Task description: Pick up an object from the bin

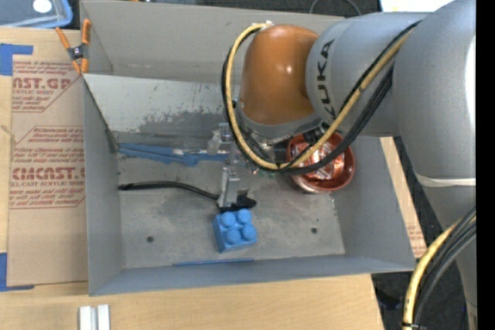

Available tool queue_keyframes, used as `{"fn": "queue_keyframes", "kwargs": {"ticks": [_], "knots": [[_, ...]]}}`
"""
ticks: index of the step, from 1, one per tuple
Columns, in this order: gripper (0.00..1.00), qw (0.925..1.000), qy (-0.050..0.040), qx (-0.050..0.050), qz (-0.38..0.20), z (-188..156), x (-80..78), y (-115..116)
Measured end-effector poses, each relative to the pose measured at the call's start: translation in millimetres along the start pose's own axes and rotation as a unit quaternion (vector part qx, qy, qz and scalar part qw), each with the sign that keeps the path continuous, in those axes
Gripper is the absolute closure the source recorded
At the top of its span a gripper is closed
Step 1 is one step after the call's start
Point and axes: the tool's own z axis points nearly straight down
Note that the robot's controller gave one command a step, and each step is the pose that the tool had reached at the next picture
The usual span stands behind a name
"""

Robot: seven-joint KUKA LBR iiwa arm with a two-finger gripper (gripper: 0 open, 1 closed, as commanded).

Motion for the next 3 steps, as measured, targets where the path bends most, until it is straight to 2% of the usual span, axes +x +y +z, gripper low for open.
{"fn": "queue_keyframes", "kwargs": {"ticks": [1,2,3], "knots": [[0.00,1.0000,-0.0001,0.000,-0.001,0.2,0.0,0.1],[0.00,0.9995,-0.0017,0.000,-0.033,33.8,-1.0,8.6],[0.00,0.9984,-0.0017,0.000,-0.056,50.9,-3.6,13.8]]}}
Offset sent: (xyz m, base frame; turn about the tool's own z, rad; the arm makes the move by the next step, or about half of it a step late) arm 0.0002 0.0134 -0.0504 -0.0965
